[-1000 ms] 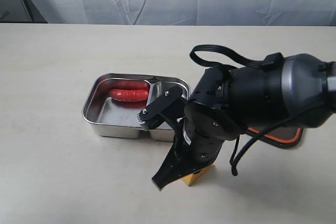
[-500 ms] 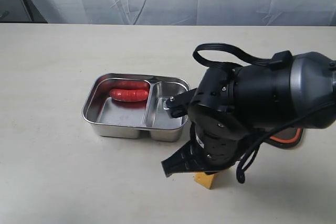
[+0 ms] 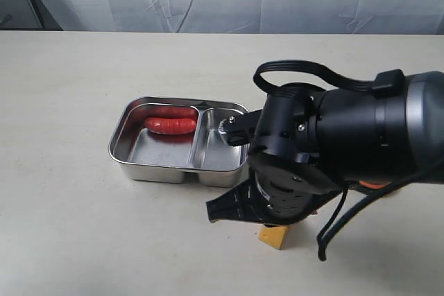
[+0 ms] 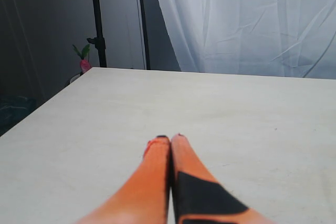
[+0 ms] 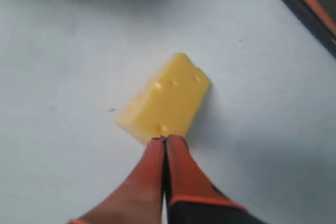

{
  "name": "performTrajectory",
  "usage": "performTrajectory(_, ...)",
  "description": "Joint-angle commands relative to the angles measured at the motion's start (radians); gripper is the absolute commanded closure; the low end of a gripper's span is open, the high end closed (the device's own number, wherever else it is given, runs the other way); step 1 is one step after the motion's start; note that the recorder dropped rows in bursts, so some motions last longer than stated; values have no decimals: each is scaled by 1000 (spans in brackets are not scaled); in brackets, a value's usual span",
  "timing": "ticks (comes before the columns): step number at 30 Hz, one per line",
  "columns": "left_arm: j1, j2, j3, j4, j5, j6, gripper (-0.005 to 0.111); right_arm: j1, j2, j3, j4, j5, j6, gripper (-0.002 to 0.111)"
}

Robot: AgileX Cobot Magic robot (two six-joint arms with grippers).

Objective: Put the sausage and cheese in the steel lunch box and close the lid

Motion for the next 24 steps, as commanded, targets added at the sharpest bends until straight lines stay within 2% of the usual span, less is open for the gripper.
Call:
performTrajectory(1,-7,-6,3,1,-7,0,107,37,-34,2,-62,-32,153,109)
performTrajectory(5,-7,-6,3,1,-7,0,107,51,-43,2,-53,-38,253,109)
performTrajectory(7,-7,-6,3,1,-7,0,107,51,-39,2,-41,-41,265,102)
performTrajectory(10,-7,-6,3,1,-7,0,107,51,-37,2,-25,-33,277,80)
performTrajectory(13,-7,-6,3,1,-7,0,107,51,-37,2,-10,-33,289,48)
performTrajectory(15,-7,-6,3,1,-7,0,107,51,-35,2,-12,-33,338,32)
performTrajectory(17,-7,-6,3,1,-7,0,107,51,-35,2,-12,-49,371,29)
performTrajectory(24,-7,-6,3,1,-7,0,107,51,-10,2,-16,-28,417,35)
